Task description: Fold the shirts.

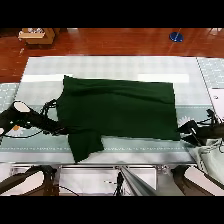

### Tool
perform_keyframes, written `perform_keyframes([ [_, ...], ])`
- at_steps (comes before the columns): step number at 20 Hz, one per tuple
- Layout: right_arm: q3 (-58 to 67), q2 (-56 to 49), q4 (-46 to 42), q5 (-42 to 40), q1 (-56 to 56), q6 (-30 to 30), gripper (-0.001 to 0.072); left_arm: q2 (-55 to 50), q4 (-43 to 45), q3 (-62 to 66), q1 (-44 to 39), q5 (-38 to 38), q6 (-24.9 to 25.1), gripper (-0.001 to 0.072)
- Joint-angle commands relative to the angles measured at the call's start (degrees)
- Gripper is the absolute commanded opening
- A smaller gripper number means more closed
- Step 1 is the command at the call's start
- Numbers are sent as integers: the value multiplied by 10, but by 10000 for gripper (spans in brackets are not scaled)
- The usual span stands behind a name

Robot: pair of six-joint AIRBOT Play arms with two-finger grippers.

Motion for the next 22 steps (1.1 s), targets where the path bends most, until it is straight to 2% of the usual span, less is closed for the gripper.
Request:
perform_keyframes([
  [1,-34,0,14,-30,0,5,575,0,-15,1,0,15,0,21],
  [2,-43,0,16,-37,0,5,565,0,-25,1,0,20,0,21],
  [3,-50,0,17,-46,0,5,524,0,-32,1,0,24,0,21],
  [5,-52,0,21,-53,0,-2,297,0,-34,2,0,25,0,21],
  [6,-51,0,35,-51,0,-19,145,0,-34,2,0,25,0,21],
  [7,-47,0,56,-41,0,-42,26,0,-34,3,0,23,0,21],
  [9,-20,6,103,4,0,-91,26,3,-39,16,0,7,14,20],
  [11,28,30,136,44,0,-121,26,19,-76,46,0,-20,54,20],
  [13,70,59,197,28,0,-122,26,45,-128,86,0,-23,73,20],
  [15,98,77,297,5,0,-129,25,66,-172,132,0,-9,73,21],
  [17,129,81,326,-13,22,-130,25,71,-197,180,0,12,73,21],
  [19,153,81,301,-68,79,-127,25,68,-198,218,0,58,72,21],
  [22,158,73,295,-249,165,-110,25,46,-198,252,0,108,73,21],
])
